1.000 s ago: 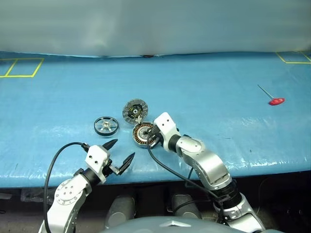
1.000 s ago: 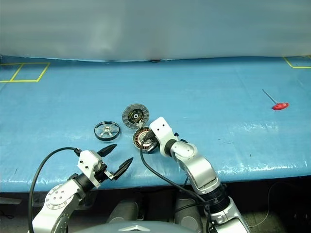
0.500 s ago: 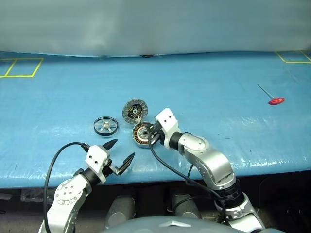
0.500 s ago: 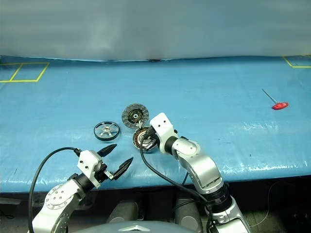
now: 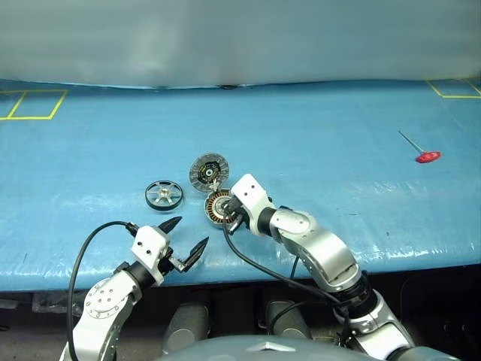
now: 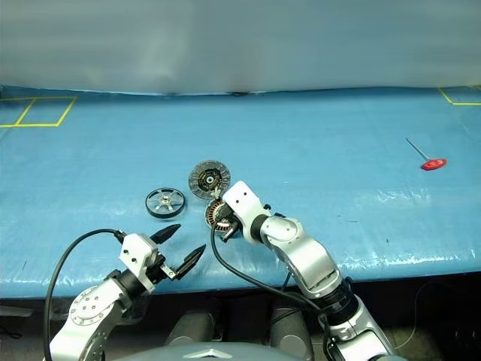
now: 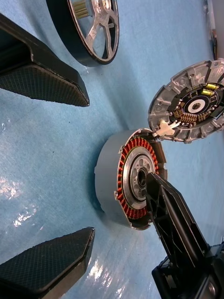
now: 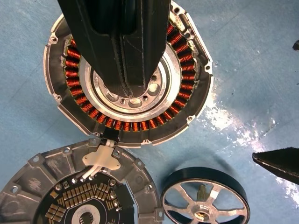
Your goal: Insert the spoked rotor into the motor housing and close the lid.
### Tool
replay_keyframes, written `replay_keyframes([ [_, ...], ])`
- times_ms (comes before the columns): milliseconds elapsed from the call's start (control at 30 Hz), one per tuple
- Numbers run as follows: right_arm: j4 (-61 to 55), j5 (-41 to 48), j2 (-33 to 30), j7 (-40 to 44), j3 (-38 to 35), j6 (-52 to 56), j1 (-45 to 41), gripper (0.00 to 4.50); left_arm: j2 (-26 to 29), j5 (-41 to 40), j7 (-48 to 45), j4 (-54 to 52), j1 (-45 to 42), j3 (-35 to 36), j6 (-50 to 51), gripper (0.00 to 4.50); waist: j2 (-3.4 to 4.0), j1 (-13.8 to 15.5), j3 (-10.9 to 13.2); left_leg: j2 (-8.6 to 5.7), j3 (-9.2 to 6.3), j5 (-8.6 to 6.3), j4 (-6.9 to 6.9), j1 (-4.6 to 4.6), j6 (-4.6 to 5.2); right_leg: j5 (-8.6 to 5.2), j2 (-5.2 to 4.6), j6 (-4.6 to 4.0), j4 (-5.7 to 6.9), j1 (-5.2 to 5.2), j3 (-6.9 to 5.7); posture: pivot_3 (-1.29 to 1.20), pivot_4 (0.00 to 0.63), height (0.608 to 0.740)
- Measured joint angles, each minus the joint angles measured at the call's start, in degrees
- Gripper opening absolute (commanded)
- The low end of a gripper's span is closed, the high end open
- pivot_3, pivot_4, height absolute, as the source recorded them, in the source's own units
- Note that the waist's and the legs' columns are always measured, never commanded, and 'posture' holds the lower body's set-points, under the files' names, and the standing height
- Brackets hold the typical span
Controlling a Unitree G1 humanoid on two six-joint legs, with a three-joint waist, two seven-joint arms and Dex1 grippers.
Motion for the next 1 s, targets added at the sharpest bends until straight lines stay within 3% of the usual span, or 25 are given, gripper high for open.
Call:
replay_keyframes([
  [233, 0.37, -0.57, -1.35, 0.25, 1.35, 1.55, -1.59, 0.03, -0.1, 0.0, 0.02, 0.0, 0.03, -0.04, 0.0, 4.5, 0.0, -0.04, 0.0, 0.0, 0.0, 0.0, 0.0, 0.0, 0.0, 0.0, 0.01, 0.0, 0.0, 0.0, -0.01, 0.0, 0.15, 0.74],
  [433, 0.38, -3.74, -7.34, 4.01, 8.64, 1.91, -8.01, 0.03, -0.5, 0.0, 0.03, 0.02, 0.0, -0.1, -0.01, 4.5, 0.0, -0.01, 0.0, 0.0, -0.02, -0.01, 0.02, 0.05, 0.01, -0.01, 0.01, -0.01, -0.02, -0.06, -0.09, 0.0, 0.15, 0.74],
  [633, 1.58, -5.19, -6.71, 5.14, 10.5, 1.53, -9.81, 0.03, -0.86, 0.02, 0.05, 0.05, -0.02, -0.12, -0.03, 4.5, -0.01, -0.04, -0.01, 0.0, -0.03, -0.01, 0.02, 0.03, 0.01, 0.01, -0.02, 0.02, -0.02, 0.02, -0.09, 0.0, 0.15, 0.74],
  [733, 1.83, -4.07, -5.54, 5.66, 8.65, 1.6, -9.59, 0.03, -0.91, 0.04, 0.06, 0.05, 0.06, -0.11, -0.04, 4.5, -0.01, -0.01, 0.0, 0.0, -0.04, -0.01, 0.02, 0.0, 0.01, 0.01, -0.02, 0.02, 0.0, 0.02, -0.09, 0.0, 0.15, 0.74],
  [1000, -5.38, 6.11, -0.76, 7.5, -8.06, 2.06, -5.1, 0.03, -0.88, -0.02, 0.02, 0.05, 0.31, 0.05, -0.06, 4.5, -0.01, 0.12, 0.0, -0.02, -0.08, -0.03, 0.02, -0.11, 0.05, 0.08, 0.0, 0.14, -0.05, 0.01, -0.13, 0.0, 0.15, 0.74],
])
